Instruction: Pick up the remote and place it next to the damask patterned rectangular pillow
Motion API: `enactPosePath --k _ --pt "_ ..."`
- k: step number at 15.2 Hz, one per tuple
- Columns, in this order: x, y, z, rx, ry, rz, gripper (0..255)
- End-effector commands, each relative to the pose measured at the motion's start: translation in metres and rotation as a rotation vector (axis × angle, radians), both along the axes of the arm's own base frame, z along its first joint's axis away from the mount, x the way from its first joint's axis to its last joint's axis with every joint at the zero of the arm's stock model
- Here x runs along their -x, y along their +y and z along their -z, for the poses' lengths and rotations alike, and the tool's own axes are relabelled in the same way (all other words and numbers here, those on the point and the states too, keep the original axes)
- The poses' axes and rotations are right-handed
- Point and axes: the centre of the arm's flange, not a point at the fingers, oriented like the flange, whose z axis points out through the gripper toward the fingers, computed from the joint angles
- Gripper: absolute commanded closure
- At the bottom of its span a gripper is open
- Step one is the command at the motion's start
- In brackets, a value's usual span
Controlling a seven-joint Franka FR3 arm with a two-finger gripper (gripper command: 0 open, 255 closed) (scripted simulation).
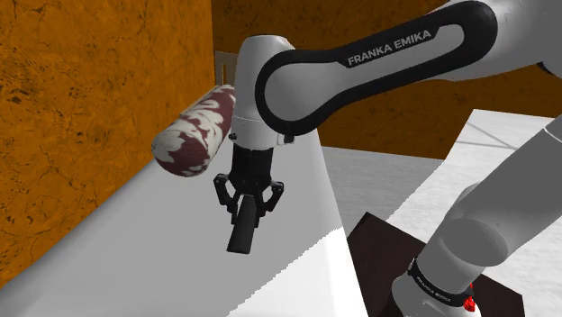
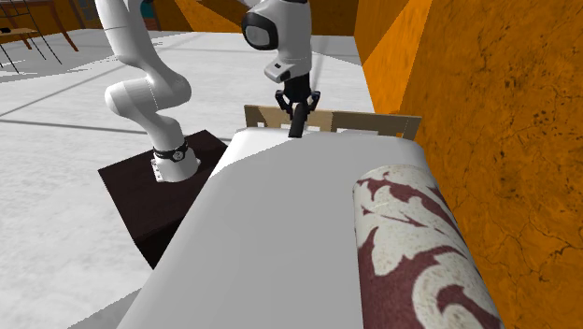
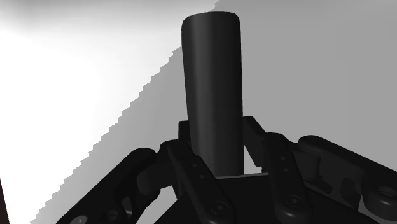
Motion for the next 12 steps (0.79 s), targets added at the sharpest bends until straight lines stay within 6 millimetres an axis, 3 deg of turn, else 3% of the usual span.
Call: enactPosePath --k 1,12 --pt "0.000 0.001 -0.010 0.000 0.000 0.000 255" --pt "0.000 0.001 -0.068 0.000 0.000 0.000 255"
